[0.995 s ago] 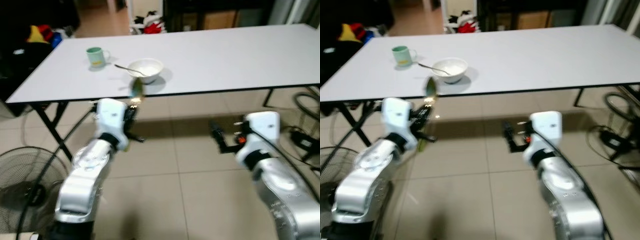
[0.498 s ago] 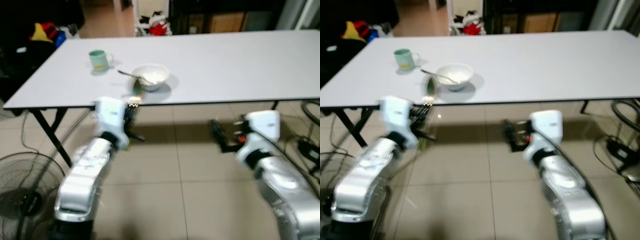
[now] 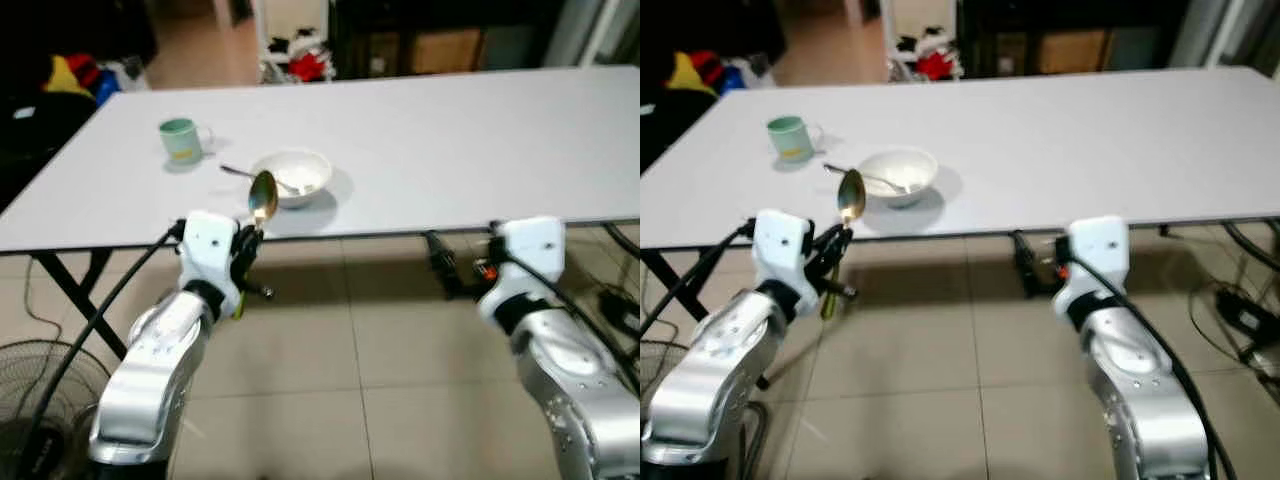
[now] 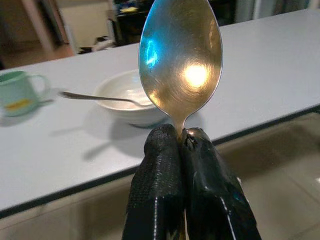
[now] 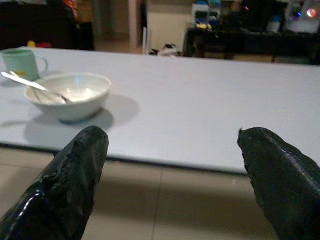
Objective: Setting the table
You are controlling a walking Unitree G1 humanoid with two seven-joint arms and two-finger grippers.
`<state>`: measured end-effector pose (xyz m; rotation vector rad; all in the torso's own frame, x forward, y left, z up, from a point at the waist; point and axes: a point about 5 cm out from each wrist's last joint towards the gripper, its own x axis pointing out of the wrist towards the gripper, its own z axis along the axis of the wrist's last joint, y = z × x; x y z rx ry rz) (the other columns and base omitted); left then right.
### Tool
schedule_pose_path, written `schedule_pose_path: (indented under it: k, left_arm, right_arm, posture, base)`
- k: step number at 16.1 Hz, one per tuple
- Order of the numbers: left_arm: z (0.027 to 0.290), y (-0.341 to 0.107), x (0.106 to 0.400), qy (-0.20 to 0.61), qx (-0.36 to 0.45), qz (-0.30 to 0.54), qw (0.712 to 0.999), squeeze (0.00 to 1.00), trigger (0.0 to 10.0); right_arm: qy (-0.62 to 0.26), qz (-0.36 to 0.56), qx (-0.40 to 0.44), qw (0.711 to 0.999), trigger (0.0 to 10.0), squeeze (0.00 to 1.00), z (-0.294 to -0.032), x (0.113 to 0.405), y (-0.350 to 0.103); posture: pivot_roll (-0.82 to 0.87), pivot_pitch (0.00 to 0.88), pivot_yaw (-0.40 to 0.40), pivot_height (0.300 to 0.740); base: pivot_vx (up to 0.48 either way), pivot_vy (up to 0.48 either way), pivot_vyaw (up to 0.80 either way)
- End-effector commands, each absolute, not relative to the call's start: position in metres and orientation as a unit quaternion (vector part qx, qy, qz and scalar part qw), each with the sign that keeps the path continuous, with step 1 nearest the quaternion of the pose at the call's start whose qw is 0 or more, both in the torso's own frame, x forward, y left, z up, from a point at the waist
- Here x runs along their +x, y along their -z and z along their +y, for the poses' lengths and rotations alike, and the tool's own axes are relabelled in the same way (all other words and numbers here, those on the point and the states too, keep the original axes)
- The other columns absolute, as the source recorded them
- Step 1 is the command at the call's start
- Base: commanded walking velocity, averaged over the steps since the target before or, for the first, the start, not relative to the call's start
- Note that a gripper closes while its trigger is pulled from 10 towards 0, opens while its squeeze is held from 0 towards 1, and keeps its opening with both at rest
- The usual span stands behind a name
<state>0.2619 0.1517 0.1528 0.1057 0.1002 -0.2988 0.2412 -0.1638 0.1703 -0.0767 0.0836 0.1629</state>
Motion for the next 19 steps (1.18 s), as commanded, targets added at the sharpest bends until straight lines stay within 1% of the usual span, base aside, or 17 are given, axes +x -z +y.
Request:
schedule_pose_path:
  k: [1, 6, 12, 16, 19]
  left_arm:
    - [0.165, -0.155, 0.259, 0.128, 0.059, 0.05, 0.989, 0.0, 10.0]
    - [0.168, -0.156, 0.249, 0.117, 0.067, 0.052, 0.989, 0.0, 10.0]
    - [0.171, -0.16, 0.235, 0.118, 0.081, 0.059, 0.988, 0.0, 10.0]
    - [0.171, -0.161, 0.238, 0.127, 0.091, 0.06, 0.986, 0.0, 10.0]
    - [0.172, -0.161, 0.249, 0.139, 0.1, 0.058, 0.984, 0.0, 10.0]
  right_arm:
    - [-0.1, 0.03, -0.035, 0.994, 10.0, 0.0, -0.156, 0.243, -0.173]
    - [-0.12, 0.022, -0.036, 0.992, 10.0, 0.0, -0.152, 0.248, -0.171]
    - [-0.137, 0.021, -0.027, 0.99, 10.0, 0.0, -0.147, 0.251, -0.167]
    - [-0.148, 0.021, -0.027, 0.988, 10.0, 0.0, -0.146, 0.253, -0.165]
    - [-0.154, 0.021, -0.03, 0.987, 10.0, 0.0, -0.148, 0.252, -0.165]
  posture:
    - [0.05, 0.0, 0.04, 0.74]
    - [0.09, 0.0, 0.01, 0.74]
    - [0.12, 0.0, 0.003, 0.74]
    - [0.12, 0.0, 0.015, 0.74]
    - [0.11, 0.0, 0.027, 0.74]
  base:
    - [0.39, 0.0, 0.0]
    - [0.392, 0.0, 0.0]
    - [0.392, 0.0, 0.0]
    - [0.39, 0.0, 0.0]
    - [0.39, 0.0, 0.0]
